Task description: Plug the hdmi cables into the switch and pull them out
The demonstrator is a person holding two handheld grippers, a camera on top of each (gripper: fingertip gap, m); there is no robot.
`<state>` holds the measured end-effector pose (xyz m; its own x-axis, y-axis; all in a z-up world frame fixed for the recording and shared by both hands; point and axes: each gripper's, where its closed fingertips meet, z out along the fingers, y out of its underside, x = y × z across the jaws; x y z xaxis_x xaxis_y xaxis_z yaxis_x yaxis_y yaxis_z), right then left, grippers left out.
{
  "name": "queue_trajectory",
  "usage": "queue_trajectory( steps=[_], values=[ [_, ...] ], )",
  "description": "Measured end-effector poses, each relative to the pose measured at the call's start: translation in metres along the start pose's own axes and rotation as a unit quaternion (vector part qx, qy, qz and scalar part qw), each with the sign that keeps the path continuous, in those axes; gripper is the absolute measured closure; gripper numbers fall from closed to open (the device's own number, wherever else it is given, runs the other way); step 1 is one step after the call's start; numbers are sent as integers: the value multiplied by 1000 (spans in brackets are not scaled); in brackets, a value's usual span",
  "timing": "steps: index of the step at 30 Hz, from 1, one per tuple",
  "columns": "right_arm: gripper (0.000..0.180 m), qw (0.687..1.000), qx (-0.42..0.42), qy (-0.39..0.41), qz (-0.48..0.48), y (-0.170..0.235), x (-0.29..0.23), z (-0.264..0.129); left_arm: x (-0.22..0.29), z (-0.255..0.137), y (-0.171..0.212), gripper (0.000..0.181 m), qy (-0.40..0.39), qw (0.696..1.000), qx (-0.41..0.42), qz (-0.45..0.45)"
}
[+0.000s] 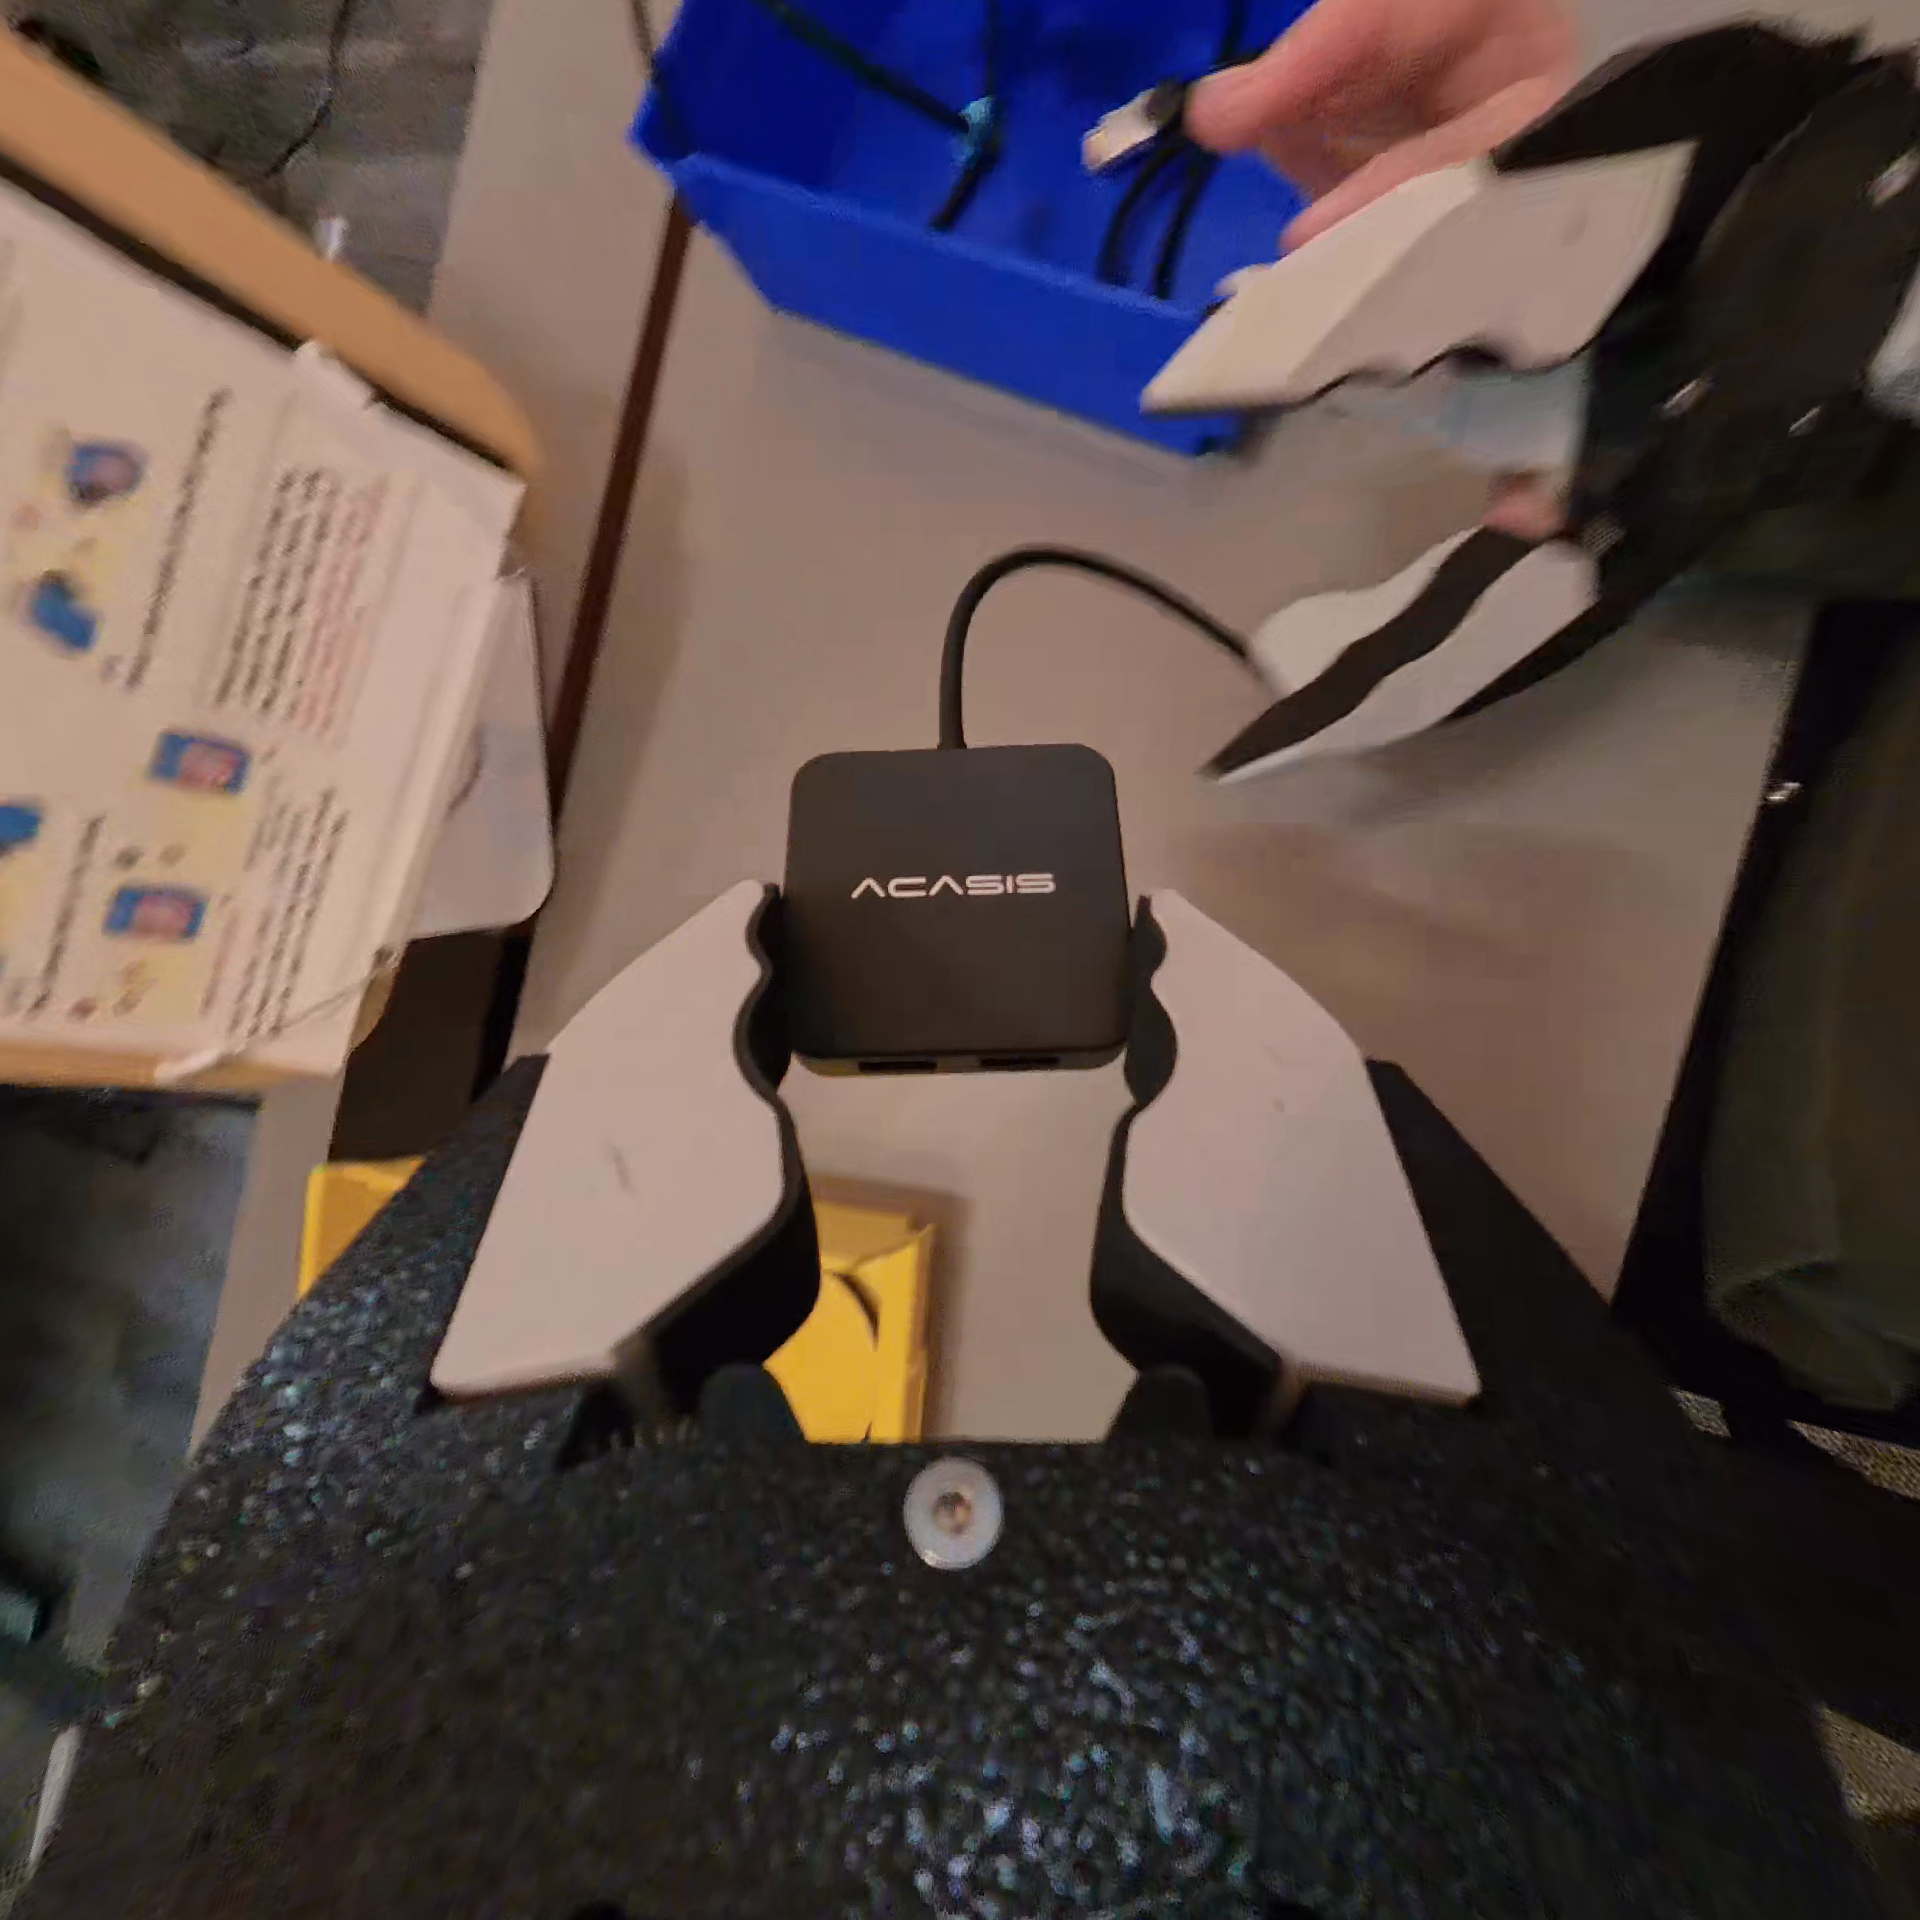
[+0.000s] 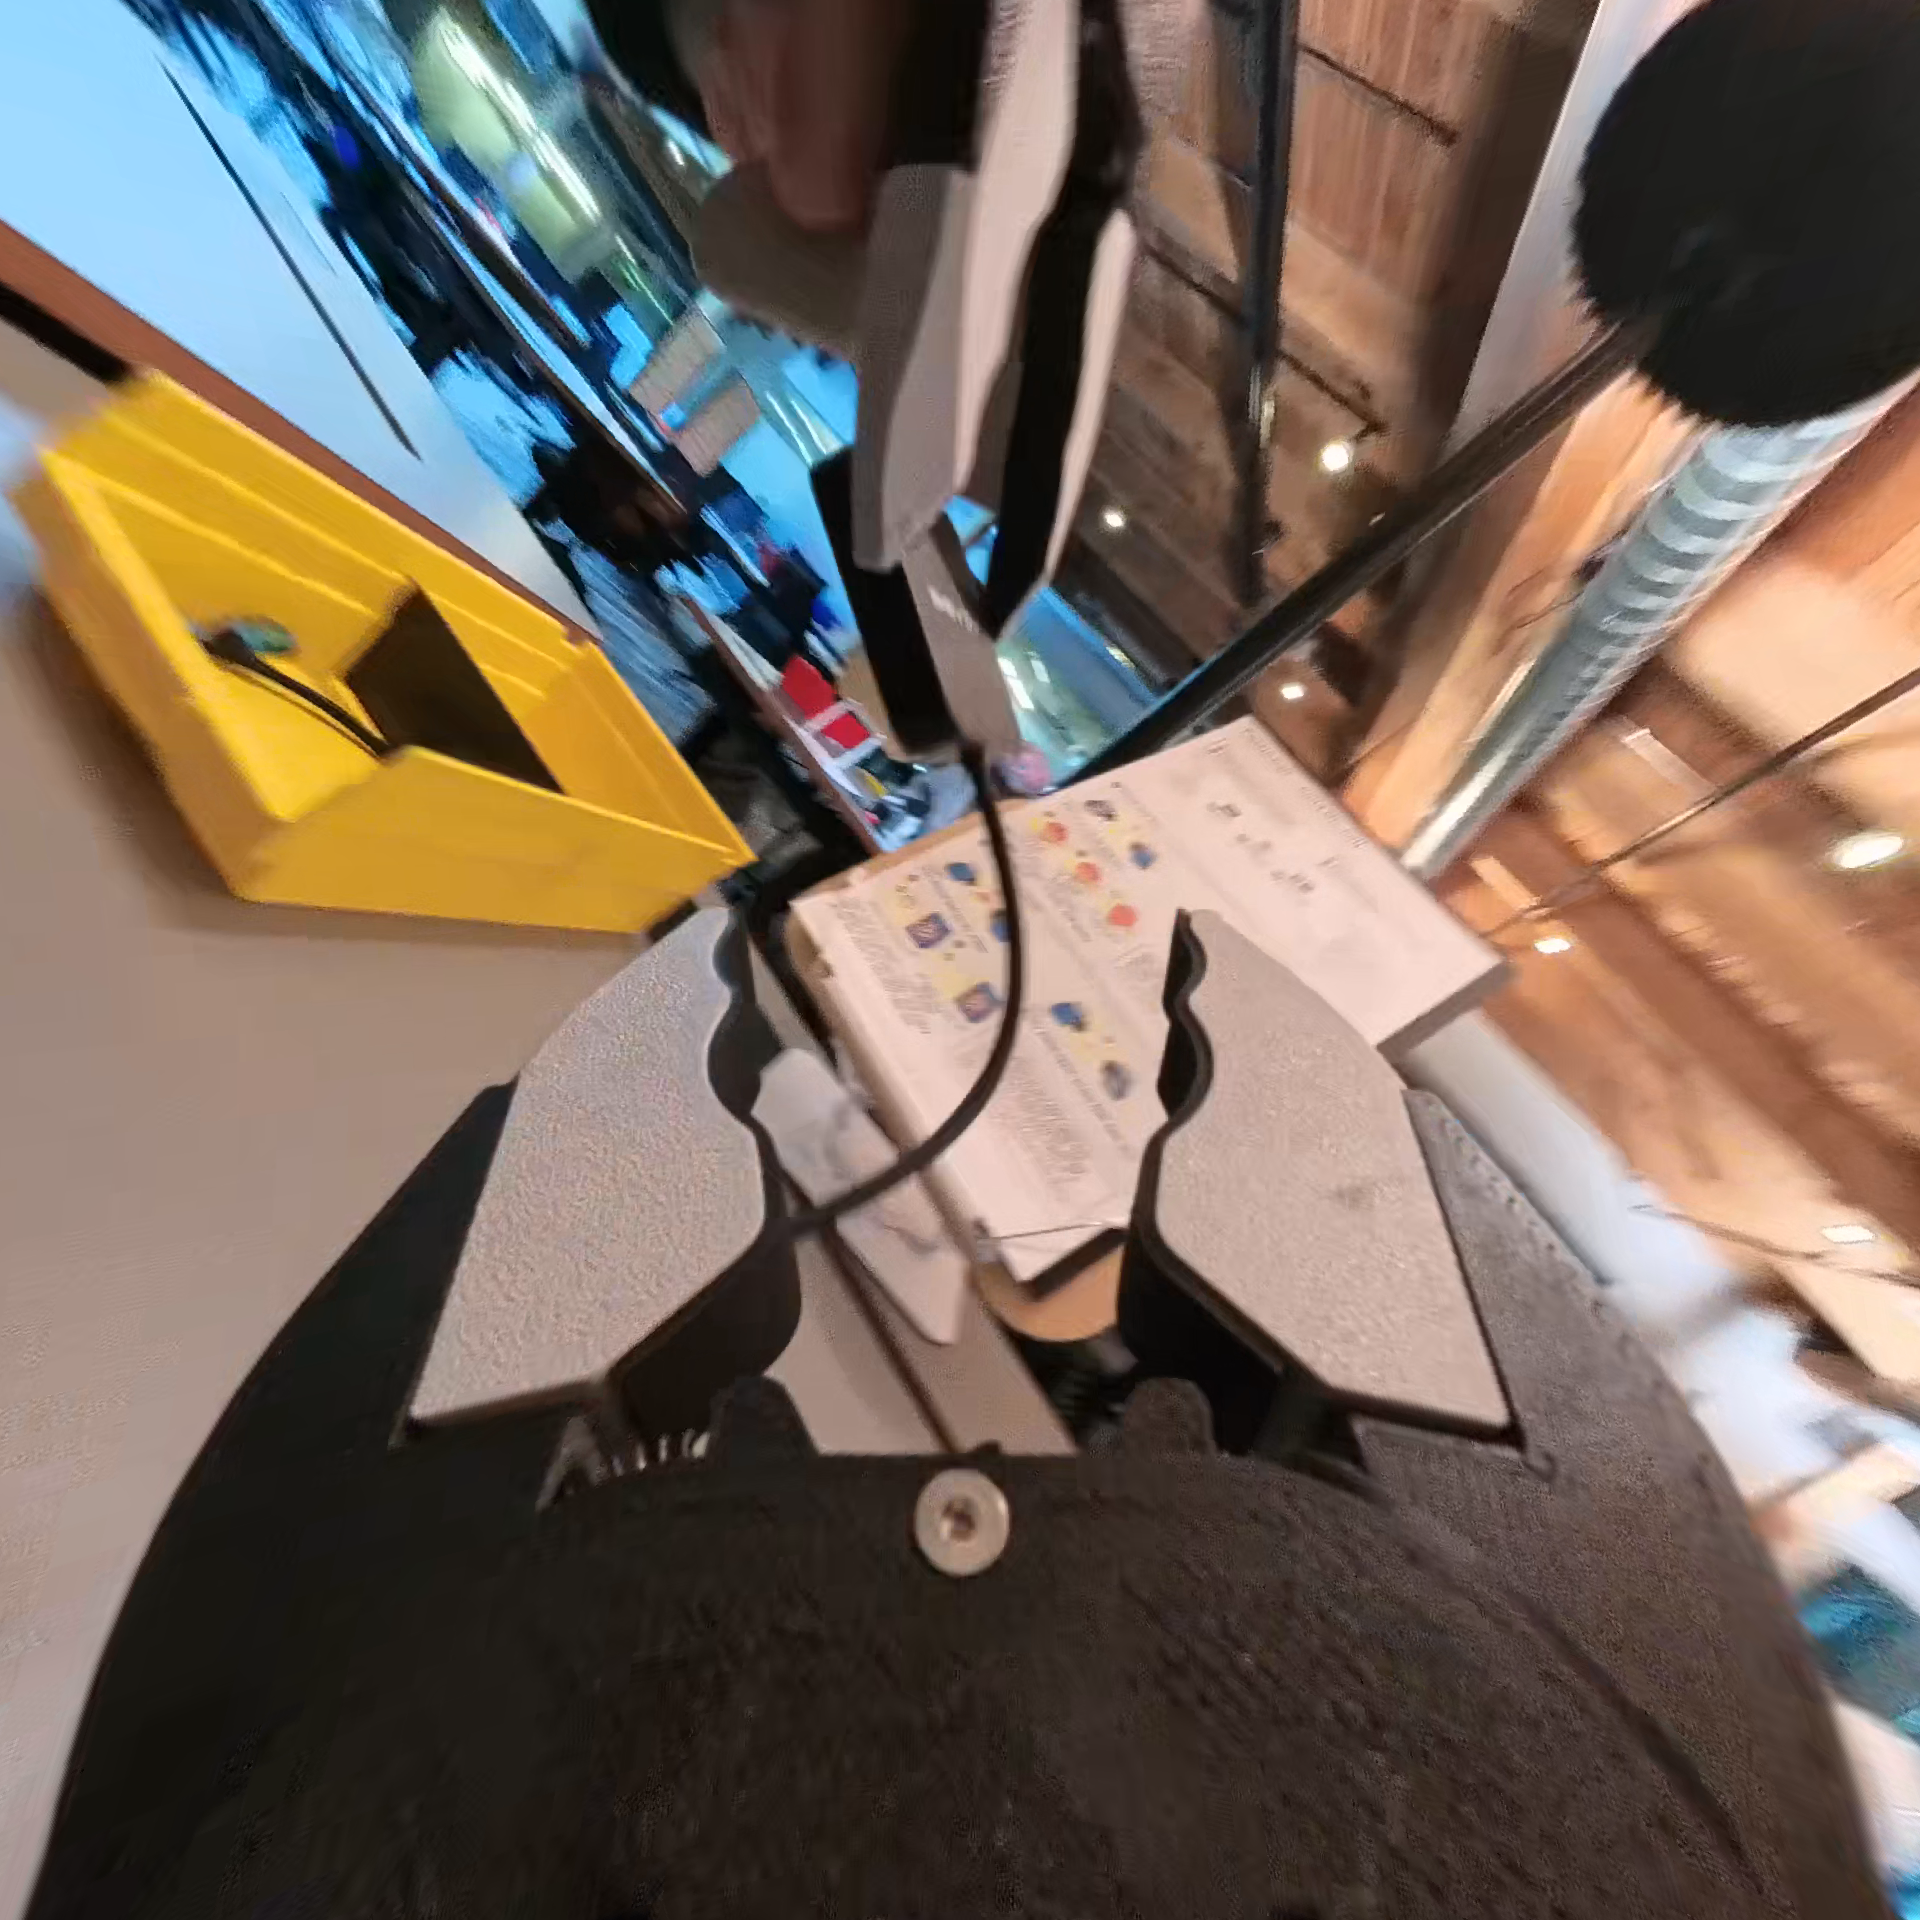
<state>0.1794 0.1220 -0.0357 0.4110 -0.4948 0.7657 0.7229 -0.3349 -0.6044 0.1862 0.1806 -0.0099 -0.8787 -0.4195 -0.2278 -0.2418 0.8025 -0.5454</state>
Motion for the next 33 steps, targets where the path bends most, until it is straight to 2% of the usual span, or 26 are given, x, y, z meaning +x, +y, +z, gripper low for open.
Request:
queue_trajectory(
  steps=[2, 5, 6, 7, 8, 13, 17, 19, 22, 26, 28, 31, 33],
  values=[
    [104, 998, -10, 9, -64, -2, -4, 10, 18, 13, -13, 118, 17, 1000, -2, 15],
    [113, 993, -15, 8, -118, -1, -11, 17, 40, 29, -25, 119, 46, 999, -1, 29],
    [127, 990, -16, 19, -138, 0, -11, 17, 47, 34, -27, 118, 59, 998, 0, 30],
    [153, 986, -19, 41, -158, 2, -6, 15, 51, 39, -28, 119, 64, 997, -2, 31],
    [165, 982, -22, 58, -176, 3, -3, 11, 53, 44, -27, 119, 65, 997, -4, 30],
    [166, 971, -23, 70, -227, 16, -5, -4, 61, 59, -33, 119, 75, 996, 57, 5],
    [166, 961, -54, 100, -251, 37, 7, -20, 37, 47, -29, 120, 24, 984, 134, -116],
    [166, 958, -54, 108, -262, 40, 9, -29, 34, 45, -22, 122, 41, 960, 192, -199],
    [166, 948, -42, 108, -296, 40, 0, -35, 55, 61, -8, 122, 136, 916, 219, -306],
    [166, 944, -21, 96, -315, 34, -20, -35, 84, 74, -7, 126, 250, 845, 258, -397],
    [166, 943, -12, 100, -316, 30, -26, -36, 88, 85, -3, 135, 264, 826, 258, -426],
    [166, 945, -5, 102, -311, 28, -34, -39, 98, 81, -13, 161, 334, 771, 307, -447],
    [166, 945, -5, 99, -312, 29, -35, -39, 100, 84, -13, 162, 341, 763, 324, -444]
  ],
)
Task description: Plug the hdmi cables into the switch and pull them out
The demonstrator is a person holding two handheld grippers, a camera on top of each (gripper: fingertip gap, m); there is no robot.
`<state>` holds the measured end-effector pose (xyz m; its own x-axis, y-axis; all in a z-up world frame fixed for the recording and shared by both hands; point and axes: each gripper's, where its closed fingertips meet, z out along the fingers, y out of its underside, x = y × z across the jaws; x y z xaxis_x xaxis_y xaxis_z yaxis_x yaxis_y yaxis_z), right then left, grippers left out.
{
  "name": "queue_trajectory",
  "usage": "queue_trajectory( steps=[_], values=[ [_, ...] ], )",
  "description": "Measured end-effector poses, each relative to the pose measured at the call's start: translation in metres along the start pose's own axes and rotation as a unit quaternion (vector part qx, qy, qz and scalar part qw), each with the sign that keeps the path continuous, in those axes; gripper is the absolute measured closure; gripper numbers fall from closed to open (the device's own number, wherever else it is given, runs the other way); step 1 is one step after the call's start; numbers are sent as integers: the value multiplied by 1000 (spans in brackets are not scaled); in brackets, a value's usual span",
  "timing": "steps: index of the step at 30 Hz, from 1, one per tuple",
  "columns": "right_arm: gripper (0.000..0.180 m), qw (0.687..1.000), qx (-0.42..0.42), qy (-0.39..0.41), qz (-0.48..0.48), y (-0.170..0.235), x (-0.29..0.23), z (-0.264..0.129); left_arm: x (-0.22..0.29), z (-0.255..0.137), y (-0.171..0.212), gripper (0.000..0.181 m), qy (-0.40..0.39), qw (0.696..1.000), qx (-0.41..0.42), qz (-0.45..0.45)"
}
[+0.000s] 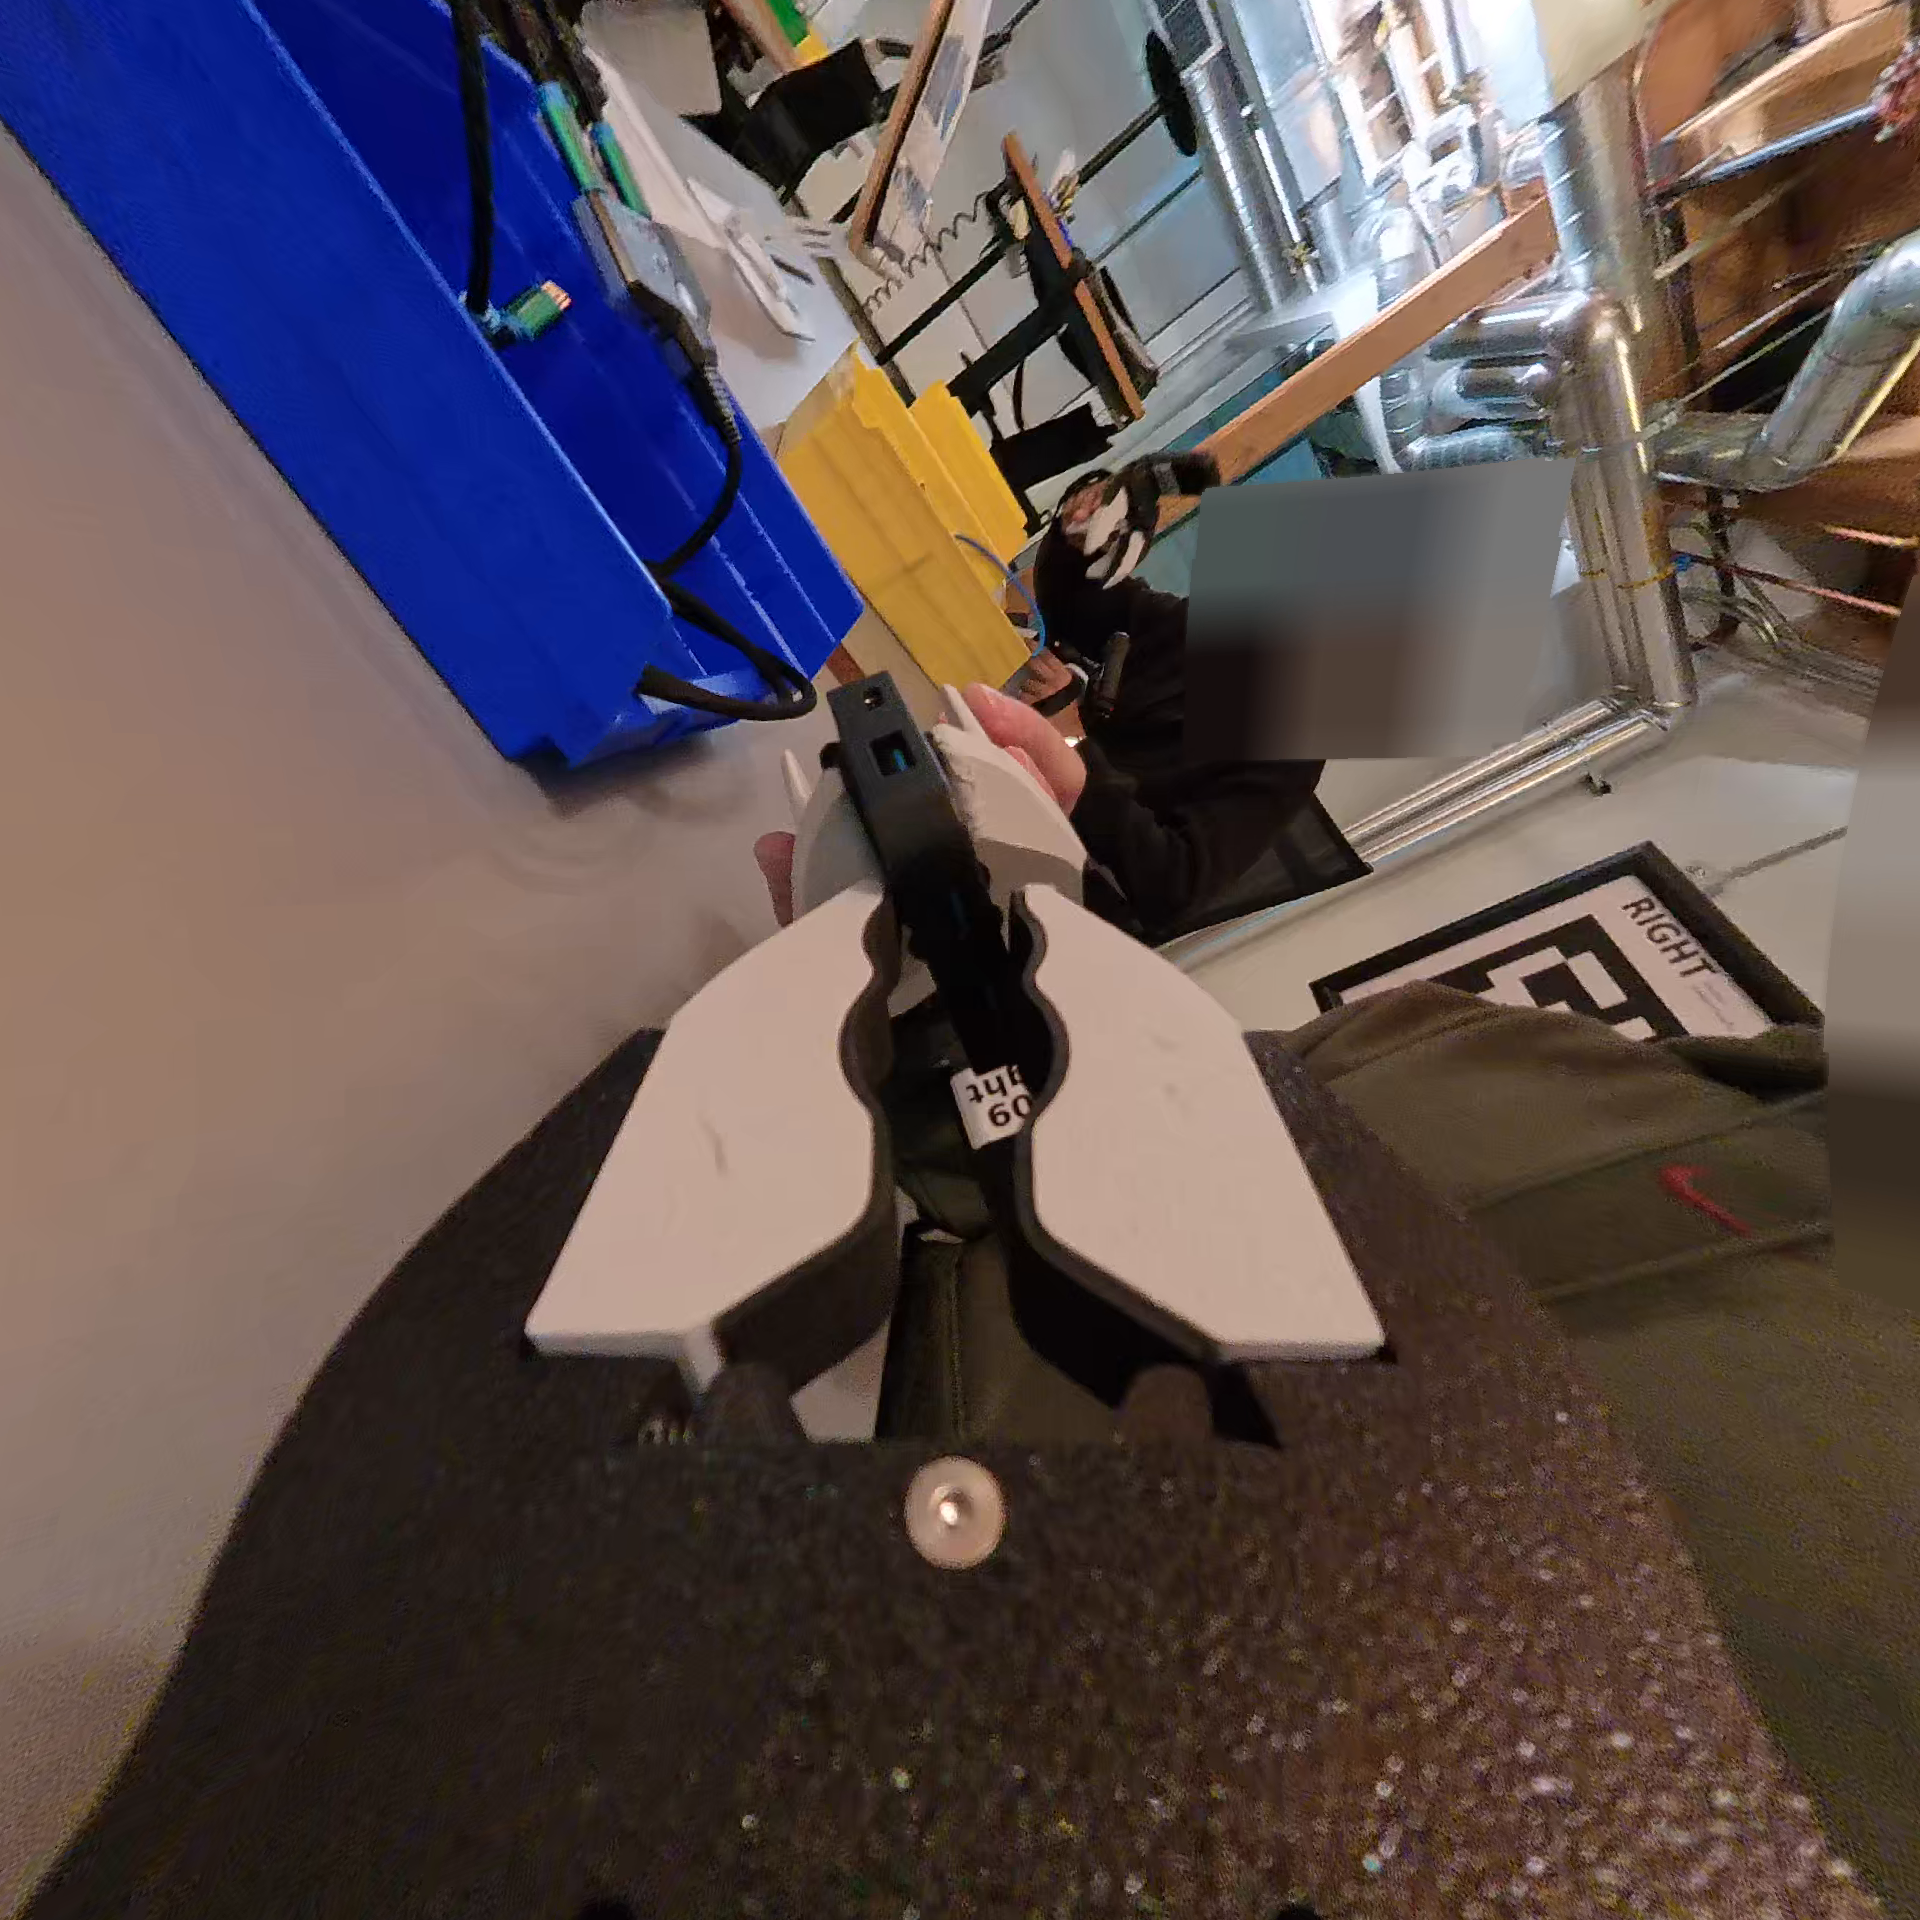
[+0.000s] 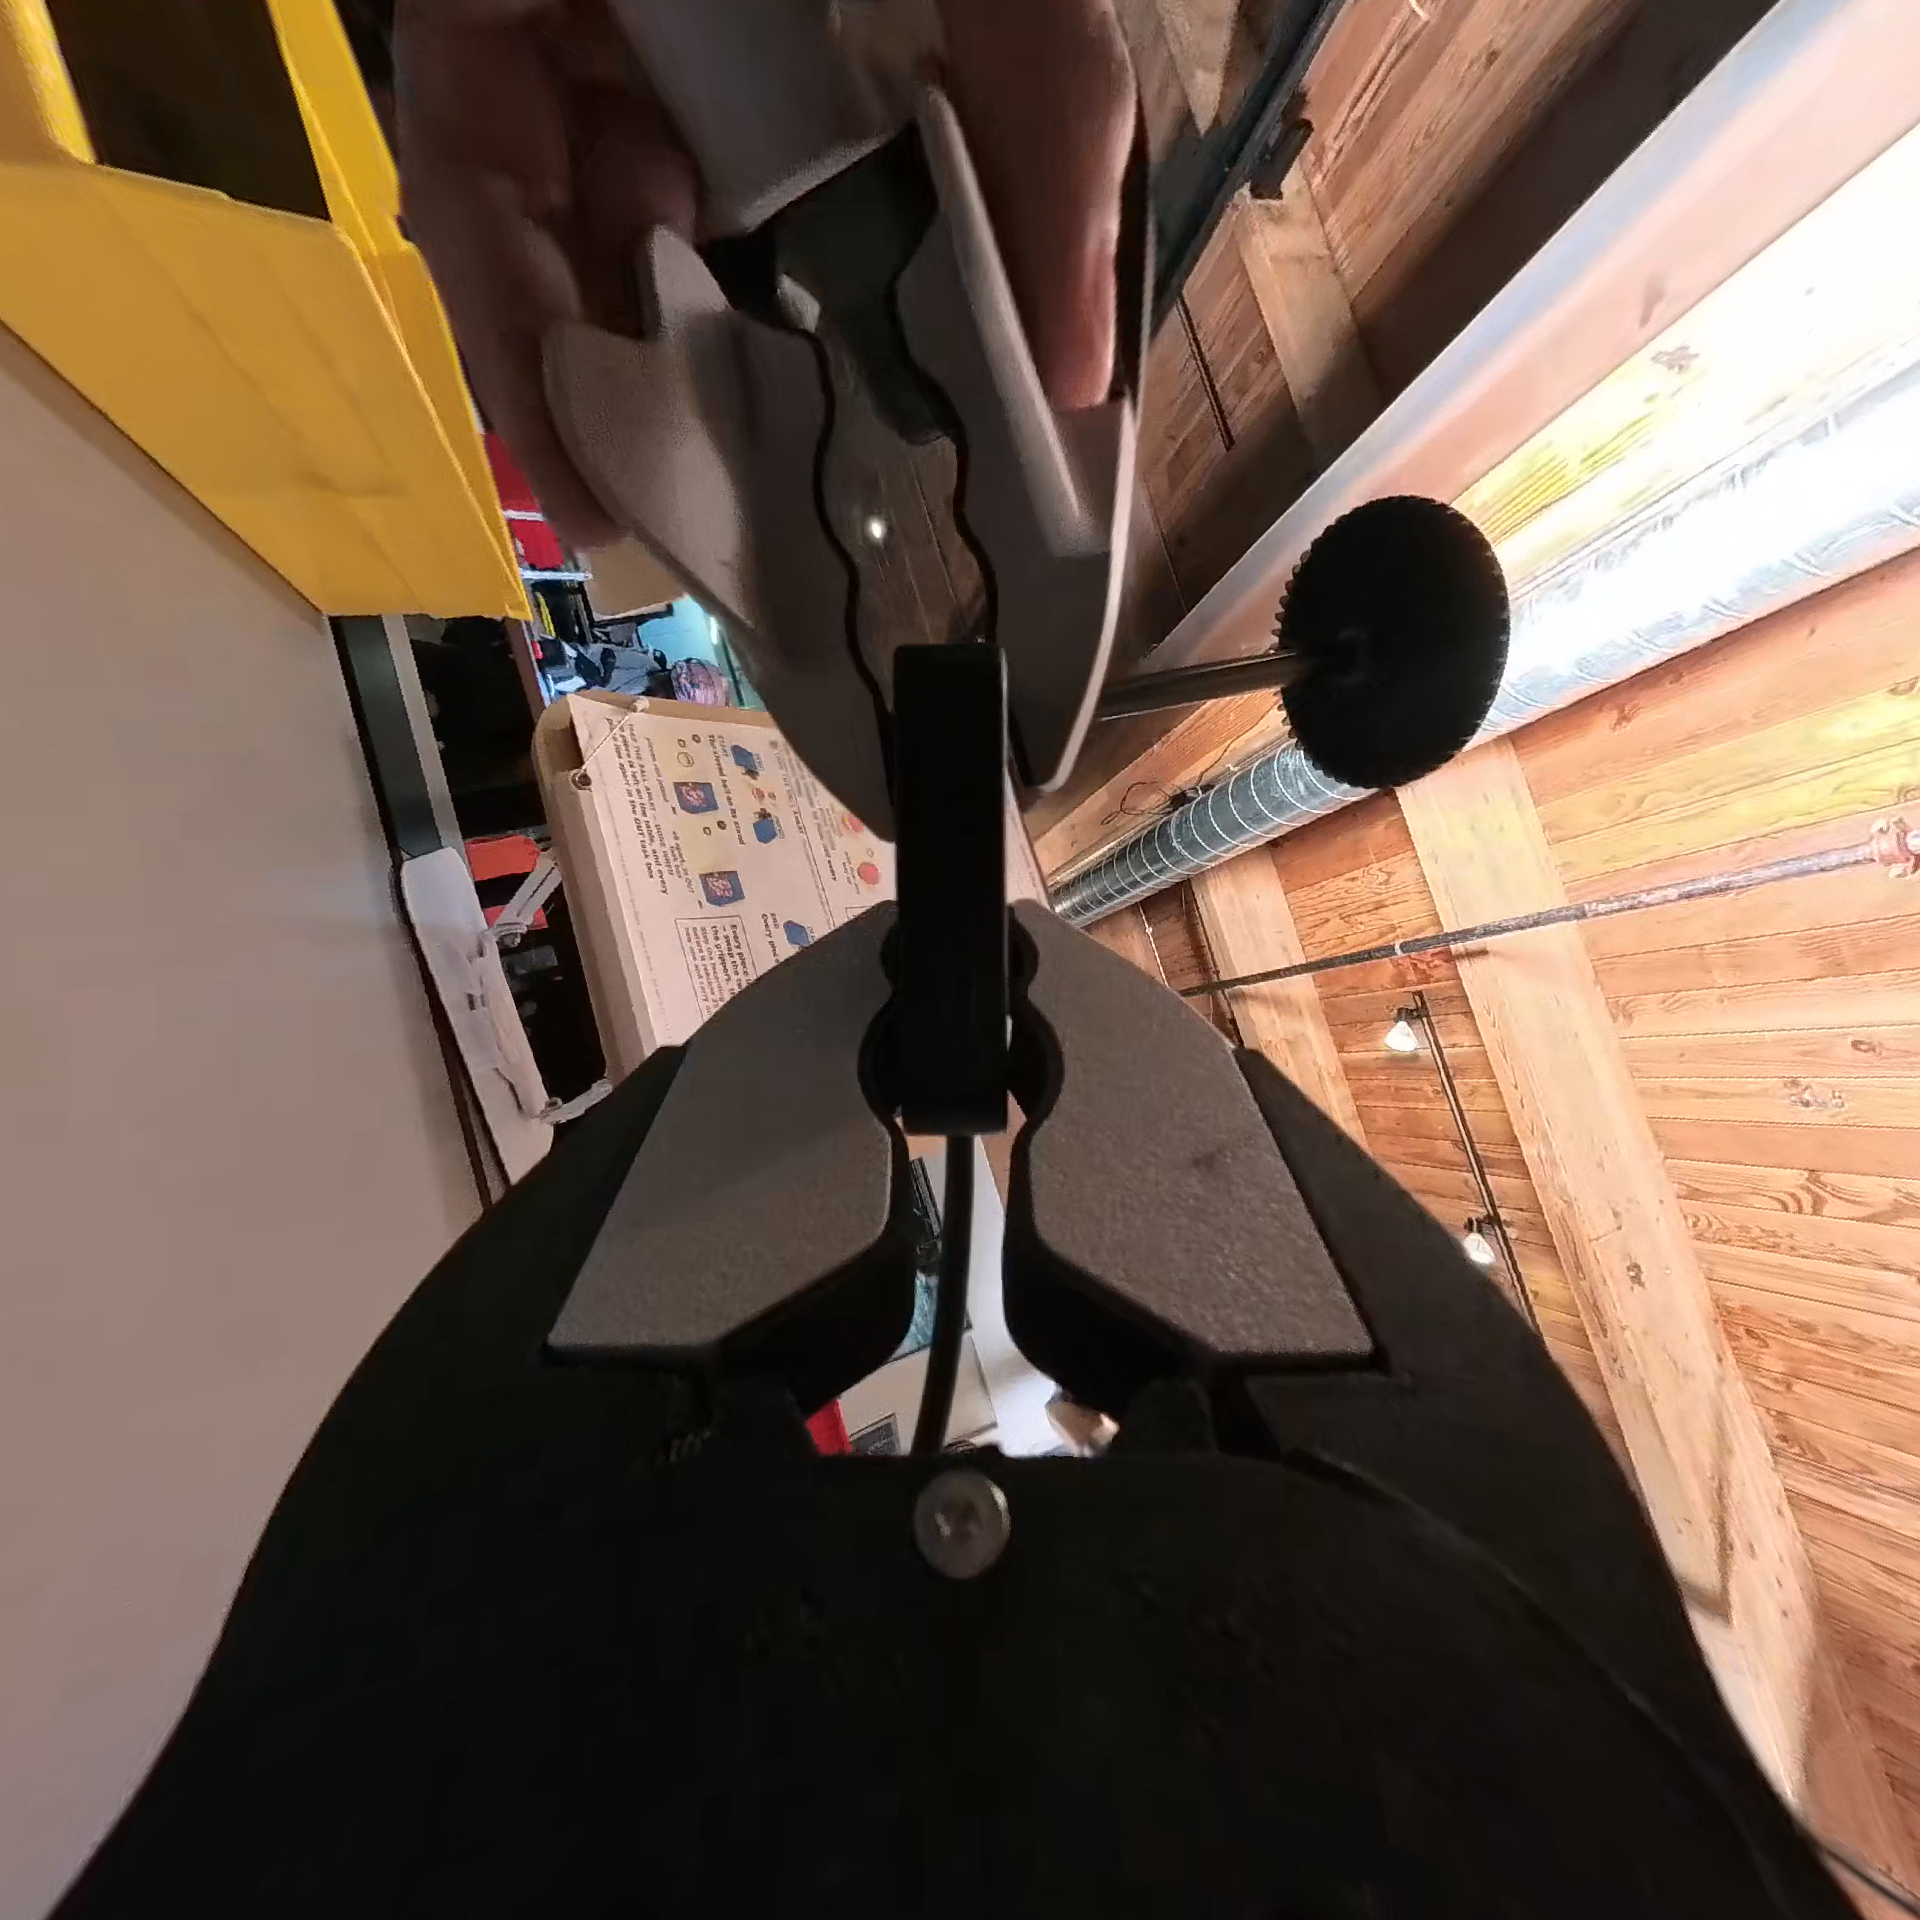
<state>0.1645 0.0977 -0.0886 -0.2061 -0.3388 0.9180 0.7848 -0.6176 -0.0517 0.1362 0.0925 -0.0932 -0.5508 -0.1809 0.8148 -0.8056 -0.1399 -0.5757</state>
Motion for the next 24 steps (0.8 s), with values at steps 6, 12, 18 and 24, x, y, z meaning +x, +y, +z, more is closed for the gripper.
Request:
queue_trajectory(
  steps=[6, 12, 18, 24],
  values=[
    [129, 990, 29, -100, 98, 3, -23, -2, -19, -3, 4, 166, -77, 991, 22, 110],
    [116, 906, 72, -181, 376, 0, -29, -5, -36, -27, -21, 168, -237, 935, 82, 249],
    [102, 808, -19, -132, 573, 15, -31, 14, -32, -25, -38, 168, -248, 922, 191, 227],
    [101, 790, -9, -104, 604, 8, -27, 15, -35, -7, -29, 167, -225, 926, 260, 155]
  ],
)
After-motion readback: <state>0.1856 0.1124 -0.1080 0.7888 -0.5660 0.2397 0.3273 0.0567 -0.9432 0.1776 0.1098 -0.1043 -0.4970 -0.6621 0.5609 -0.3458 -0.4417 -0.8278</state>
